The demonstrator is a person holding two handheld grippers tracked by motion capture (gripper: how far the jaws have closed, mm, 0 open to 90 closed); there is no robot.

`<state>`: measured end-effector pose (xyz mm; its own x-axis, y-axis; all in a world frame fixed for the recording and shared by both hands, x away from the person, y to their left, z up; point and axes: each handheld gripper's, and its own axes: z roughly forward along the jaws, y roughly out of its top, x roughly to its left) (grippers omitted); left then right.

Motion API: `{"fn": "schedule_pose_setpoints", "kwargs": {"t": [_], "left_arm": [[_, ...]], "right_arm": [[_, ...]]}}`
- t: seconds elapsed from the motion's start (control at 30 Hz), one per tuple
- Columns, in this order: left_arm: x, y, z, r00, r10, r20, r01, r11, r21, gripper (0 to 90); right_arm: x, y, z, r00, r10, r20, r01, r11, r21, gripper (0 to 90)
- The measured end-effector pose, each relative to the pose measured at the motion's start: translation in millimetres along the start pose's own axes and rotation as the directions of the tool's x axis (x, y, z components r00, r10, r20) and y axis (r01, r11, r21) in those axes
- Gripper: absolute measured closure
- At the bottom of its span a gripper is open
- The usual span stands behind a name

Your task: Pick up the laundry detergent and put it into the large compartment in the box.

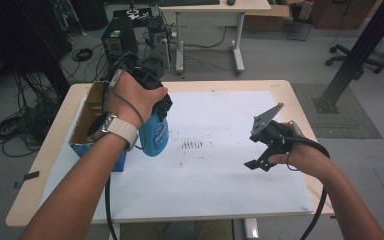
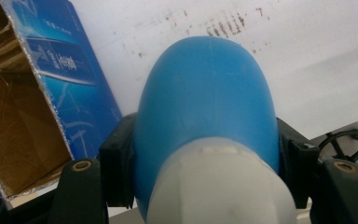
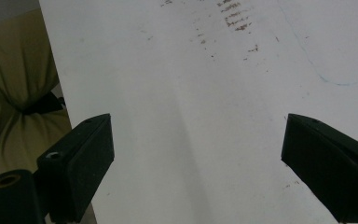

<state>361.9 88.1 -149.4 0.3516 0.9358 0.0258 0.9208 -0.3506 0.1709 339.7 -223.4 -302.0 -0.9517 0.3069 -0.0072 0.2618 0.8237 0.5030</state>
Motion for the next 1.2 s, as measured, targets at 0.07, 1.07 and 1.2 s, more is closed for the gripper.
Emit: {"fn": "schedule_pose_setpoints", "kwargs": {"t": [0.07,1.07,1.2], "left_arm": [[2.1,0.8,-3.6,0.9999,-0.009,-0.005,0.009,1.0,0.0,37.1],[43.9,7.0,-52.2,0.989,-0.142,-0.041,0.14,0.989,-0.048,37.2],[47.6,6.6,-58.2,0.9871,-0.151,-0.052,0.149,0.9875,-0.052,37.2]], "right_arm": [[0.5,0.6,-0.3,1.0,0.002,0.001,-0.002,1.0,-0.002,9.4],[-3.7,3.8,2.0,1.0,0.001,-0.006,-0.001,1.0,0.004,9.4],[-4.3,5.2,3.1,0.9999,-0.001,-0.013,0.001,1.0,0.006,9.4]]}}
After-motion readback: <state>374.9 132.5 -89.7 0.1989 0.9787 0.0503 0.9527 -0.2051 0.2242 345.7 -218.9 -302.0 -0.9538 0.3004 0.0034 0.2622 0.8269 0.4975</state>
